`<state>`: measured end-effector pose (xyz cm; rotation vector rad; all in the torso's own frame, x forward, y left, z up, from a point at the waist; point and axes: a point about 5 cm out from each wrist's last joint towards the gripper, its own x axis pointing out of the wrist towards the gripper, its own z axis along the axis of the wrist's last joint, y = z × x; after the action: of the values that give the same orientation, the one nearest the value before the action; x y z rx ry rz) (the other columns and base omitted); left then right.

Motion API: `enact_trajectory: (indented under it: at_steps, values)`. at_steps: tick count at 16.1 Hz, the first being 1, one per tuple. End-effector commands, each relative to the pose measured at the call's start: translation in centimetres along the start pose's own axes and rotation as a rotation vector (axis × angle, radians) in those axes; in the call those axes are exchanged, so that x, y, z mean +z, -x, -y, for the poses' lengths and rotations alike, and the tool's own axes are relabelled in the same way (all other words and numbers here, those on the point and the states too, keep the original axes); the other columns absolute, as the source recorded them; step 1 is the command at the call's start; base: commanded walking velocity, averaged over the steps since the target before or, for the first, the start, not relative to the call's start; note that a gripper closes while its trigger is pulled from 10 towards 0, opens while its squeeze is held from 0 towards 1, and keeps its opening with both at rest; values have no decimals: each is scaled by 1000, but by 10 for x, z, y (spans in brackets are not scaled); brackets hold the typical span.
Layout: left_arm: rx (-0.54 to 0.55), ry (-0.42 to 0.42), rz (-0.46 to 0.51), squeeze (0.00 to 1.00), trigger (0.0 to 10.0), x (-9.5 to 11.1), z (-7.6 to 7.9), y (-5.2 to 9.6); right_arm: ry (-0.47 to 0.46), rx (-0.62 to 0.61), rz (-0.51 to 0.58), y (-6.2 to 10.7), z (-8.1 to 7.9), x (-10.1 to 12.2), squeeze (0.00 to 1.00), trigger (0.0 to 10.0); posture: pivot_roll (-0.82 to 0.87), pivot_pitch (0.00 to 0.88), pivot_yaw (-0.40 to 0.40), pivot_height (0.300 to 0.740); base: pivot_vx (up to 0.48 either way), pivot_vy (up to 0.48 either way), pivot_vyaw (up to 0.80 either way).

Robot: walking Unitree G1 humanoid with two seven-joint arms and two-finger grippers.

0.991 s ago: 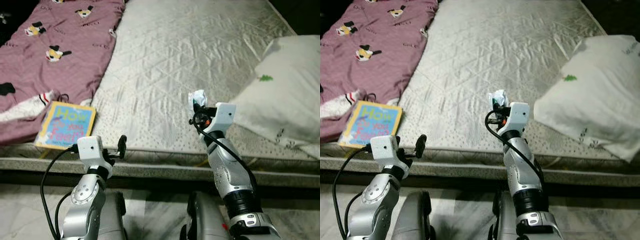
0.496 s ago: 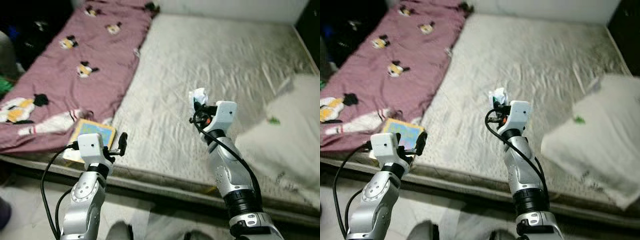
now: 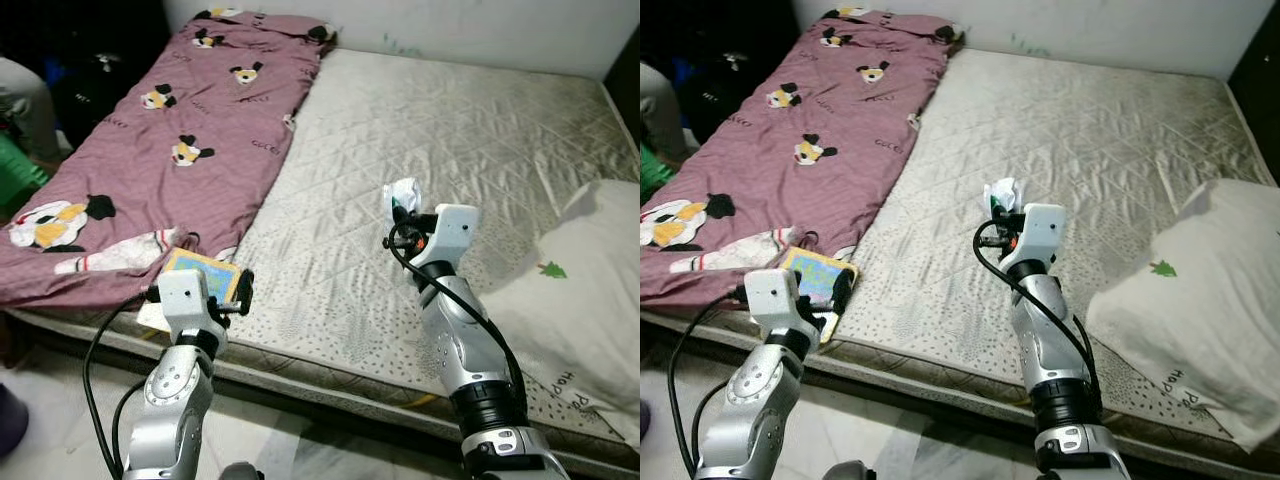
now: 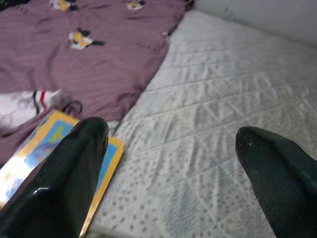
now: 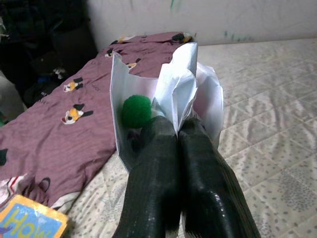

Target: Clean up the room

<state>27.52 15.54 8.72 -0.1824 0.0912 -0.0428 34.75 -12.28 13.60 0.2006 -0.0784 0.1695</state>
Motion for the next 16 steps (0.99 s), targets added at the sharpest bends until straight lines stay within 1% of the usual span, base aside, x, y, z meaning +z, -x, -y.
enact_trajectory:
  at_steps: [1, 2, 3, 4, 10, 11, 14, 16]
  values:
    - [2, 1, -18, 0, 10000, -5, -1, 2, 7, -1, -20, 2, 0, -5, 0, 10000, 83, 93, 8, 740, 0, 0, 0]
    - [-6, 8, -14, 0, 10000, -4, 0, 2, 4, 0, -26, 3, -1, -6, 0, 10000, 83, 93, 8, 740, 0, 0, 0]
    - [-6, 6, -13, 0, 10000, -4, 0, 2, -36, 4, -31, 3, -3, -8, 0, 10000, 83, 93, 8, 740, 0, 0, 0]
    - [-7, 7, -14, 0, 10000, -4, 0, 2, -27, 3, -32, 3, -3, -8, 0, 10000, 83, 93, 8, 740, 0, 0, 0]
    - [-12, 16, -13, 0, 10000, -5, 2, 0, -18, 1, -45, 5, -1, -10, 0, 10000, 69, 96, 6, 740, 0, 0, -800]
    - [-14, 21, -10, 0, 10000, -4, 3, 0, -16, 2, -46, 5, -2, -10, 0, 10000, 69, 96, 6, 740, 0, 0, -406]
    - [-16, 26, -10, 0, 10000, -4, 3, 0, -12, 4, -48, 5, -2, -10, 0, 10000, 69, 96, 6, 740, 0, 0, 0]
    - [-18, 28, -8, 0, 10000, -4, 3, 0, -11, -1, -54, 6, 0, -12, 0, 10000, 65, 100, 3, 740, 0, 379, 0]
